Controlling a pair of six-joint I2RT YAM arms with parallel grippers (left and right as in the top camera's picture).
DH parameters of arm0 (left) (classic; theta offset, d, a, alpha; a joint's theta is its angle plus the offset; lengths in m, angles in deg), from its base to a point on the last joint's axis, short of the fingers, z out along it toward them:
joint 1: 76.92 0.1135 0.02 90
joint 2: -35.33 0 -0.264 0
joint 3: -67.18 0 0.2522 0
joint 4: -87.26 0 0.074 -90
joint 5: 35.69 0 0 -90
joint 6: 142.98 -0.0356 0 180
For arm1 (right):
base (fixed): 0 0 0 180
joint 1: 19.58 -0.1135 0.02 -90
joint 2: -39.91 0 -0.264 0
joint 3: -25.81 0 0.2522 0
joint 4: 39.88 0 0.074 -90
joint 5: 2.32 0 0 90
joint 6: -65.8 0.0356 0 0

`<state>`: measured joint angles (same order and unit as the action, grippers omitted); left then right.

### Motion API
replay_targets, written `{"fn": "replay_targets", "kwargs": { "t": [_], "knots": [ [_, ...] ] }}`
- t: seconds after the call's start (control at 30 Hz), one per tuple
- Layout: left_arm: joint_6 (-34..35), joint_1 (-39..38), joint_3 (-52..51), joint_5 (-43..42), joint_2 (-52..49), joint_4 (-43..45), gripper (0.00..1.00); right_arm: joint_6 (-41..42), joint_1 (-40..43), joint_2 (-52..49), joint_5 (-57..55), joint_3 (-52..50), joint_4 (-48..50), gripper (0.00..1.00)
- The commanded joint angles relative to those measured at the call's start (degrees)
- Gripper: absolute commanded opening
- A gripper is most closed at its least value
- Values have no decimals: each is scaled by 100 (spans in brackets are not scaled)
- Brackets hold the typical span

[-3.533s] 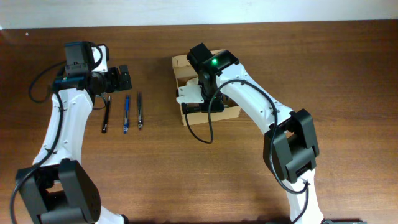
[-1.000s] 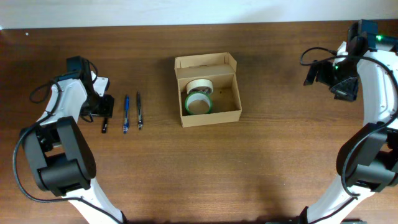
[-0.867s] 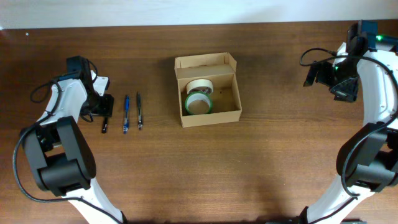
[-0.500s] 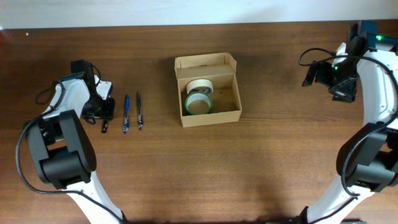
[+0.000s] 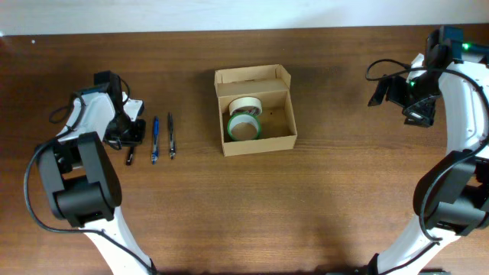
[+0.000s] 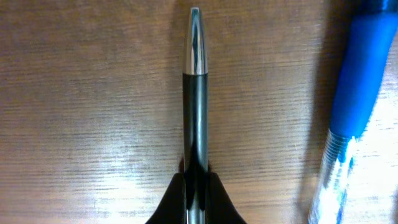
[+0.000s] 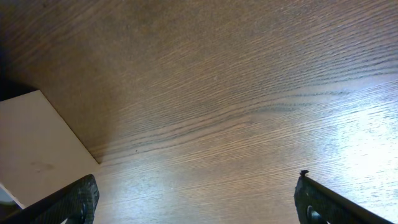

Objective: Pack container

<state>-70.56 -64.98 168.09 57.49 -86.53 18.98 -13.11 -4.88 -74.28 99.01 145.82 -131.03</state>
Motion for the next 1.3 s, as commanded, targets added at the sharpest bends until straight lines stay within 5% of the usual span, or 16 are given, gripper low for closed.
{"fn": "replay_targets", "kwargs": {
  "t": [0.0,0.13,0.43,0.83,1.27],
  "knots": [
    [17,-24,977,-68,-116,-566,2,37,33,-26,74,-15,0,99],
    [-116,-175,2920,-256,-114,-1700,2,37,33,-26,74,-15,-2,99],
    [-2389,-1370,5963,-1093,-114,-3134,2,37,33,-26,74,-15,-4,99],
    [-3904,-3565,6085,-1071,-546,-3165,2,35,33,-26,70,-15,2,99],
    [-3912,-3971,6085,-1097,-1816,-3440,2,37,33,-26,70,-15,4,99]
  ]
}}
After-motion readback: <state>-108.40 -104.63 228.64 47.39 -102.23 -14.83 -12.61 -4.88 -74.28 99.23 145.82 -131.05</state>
